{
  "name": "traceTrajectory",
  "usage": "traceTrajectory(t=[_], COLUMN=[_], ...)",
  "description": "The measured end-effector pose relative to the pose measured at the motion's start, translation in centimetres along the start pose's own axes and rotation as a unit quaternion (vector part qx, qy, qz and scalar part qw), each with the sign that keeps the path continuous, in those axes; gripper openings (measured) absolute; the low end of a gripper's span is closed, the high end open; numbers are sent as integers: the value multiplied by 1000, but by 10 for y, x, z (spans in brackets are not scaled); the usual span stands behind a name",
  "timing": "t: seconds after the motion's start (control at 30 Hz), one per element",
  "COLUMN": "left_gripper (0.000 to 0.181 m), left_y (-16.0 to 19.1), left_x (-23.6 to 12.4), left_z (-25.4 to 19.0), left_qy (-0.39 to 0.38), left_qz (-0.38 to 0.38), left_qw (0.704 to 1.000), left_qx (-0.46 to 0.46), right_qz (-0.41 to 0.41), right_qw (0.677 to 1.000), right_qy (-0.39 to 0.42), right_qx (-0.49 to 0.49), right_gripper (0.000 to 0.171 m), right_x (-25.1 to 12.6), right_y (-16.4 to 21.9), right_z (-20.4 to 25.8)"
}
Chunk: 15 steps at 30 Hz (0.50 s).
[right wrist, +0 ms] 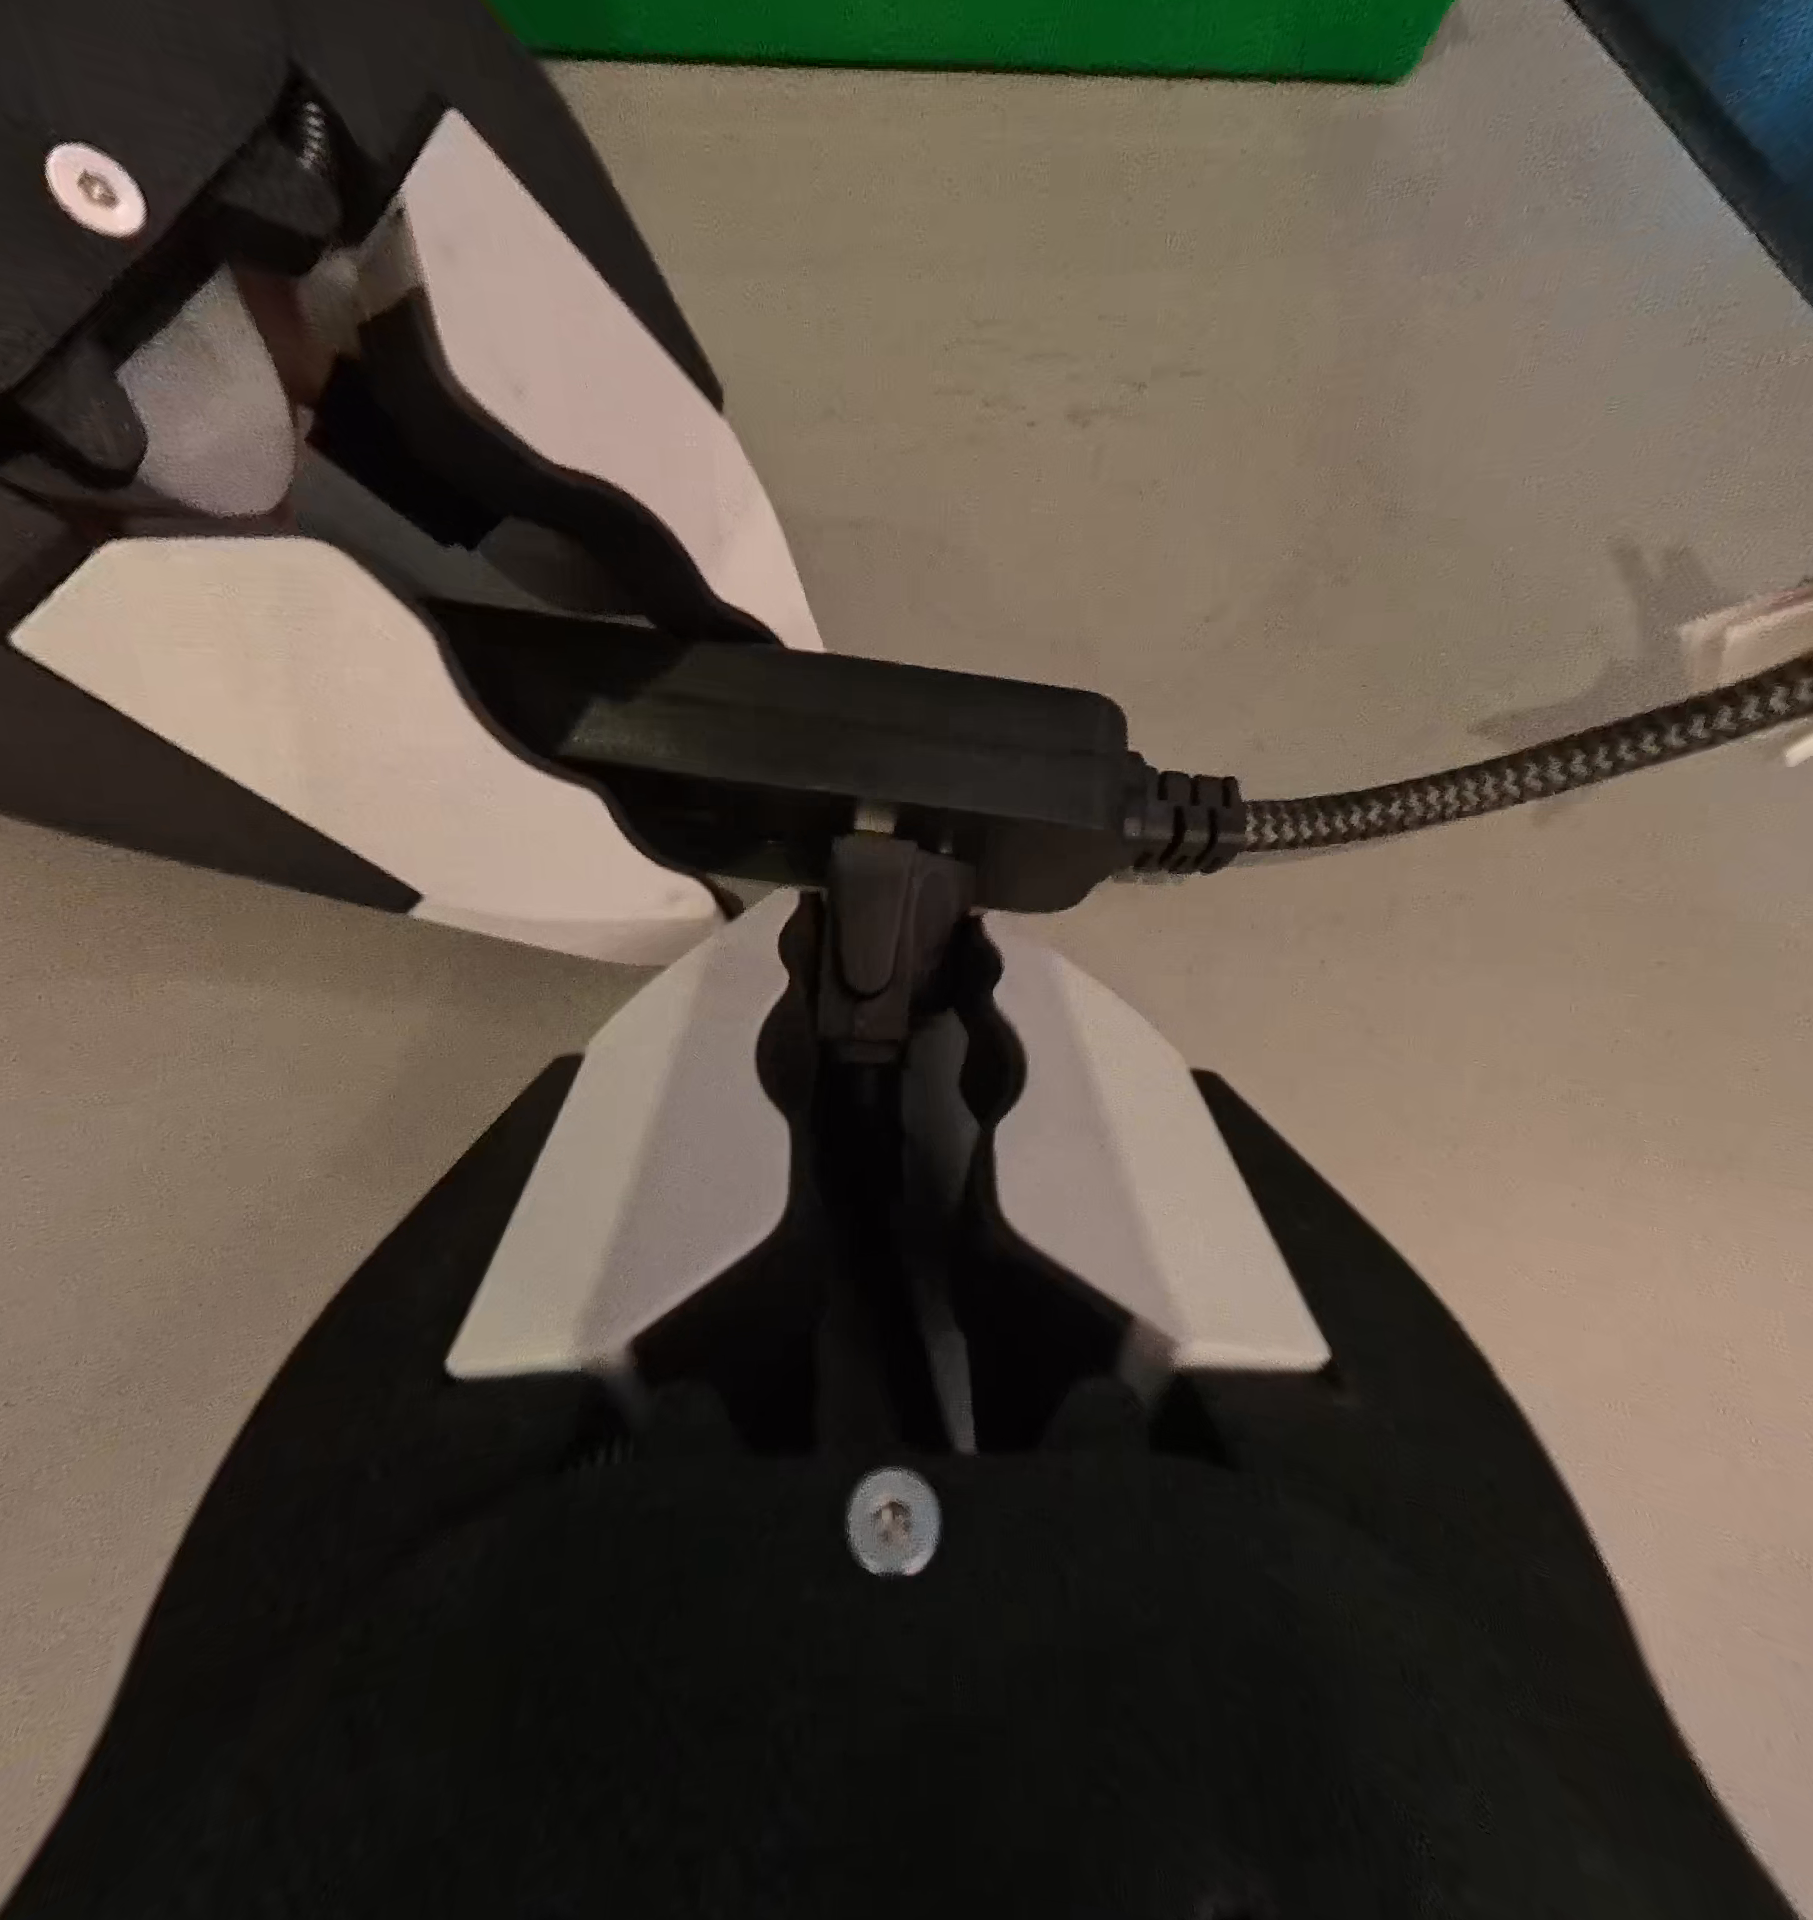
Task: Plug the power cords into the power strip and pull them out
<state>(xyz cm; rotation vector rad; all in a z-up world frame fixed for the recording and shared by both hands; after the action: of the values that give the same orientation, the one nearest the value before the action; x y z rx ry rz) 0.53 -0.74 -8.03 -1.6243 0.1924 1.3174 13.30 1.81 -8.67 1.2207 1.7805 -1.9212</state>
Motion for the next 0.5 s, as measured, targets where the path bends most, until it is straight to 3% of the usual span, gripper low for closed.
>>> traceTrajectory(t=[0.3, 0.5], left_gripper=[41, 40], left_y=[1, 2], left_x=[-1, 1], left_z=[-1, -1], left_qy=[1, -20], left_qz=[-15, -44], left_qw=[997, 995], left_qx=[78, 92], right_qz=[-27, -45], right_qw=[997, 990], right_qy=[1, 47], right_qx=[-79, -125], right_gripper=[29, 28], right_x=[-7, -10], right_y=[4, 6], right_z=[-2, 0])
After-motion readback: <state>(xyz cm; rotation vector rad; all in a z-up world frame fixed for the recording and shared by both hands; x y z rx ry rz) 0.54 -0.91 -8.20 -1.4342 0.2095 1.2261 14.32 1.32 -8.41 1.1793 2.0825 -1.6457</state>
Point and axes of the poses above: each gripper's, where its closed fingertips meet, x out along the fingers, y out of its underside, z = x × y across the jaws, the point moved 10 cm from there along -x, back along the fingers, and after that the axes turned 5 degrees about z, right-handed, at the moved point
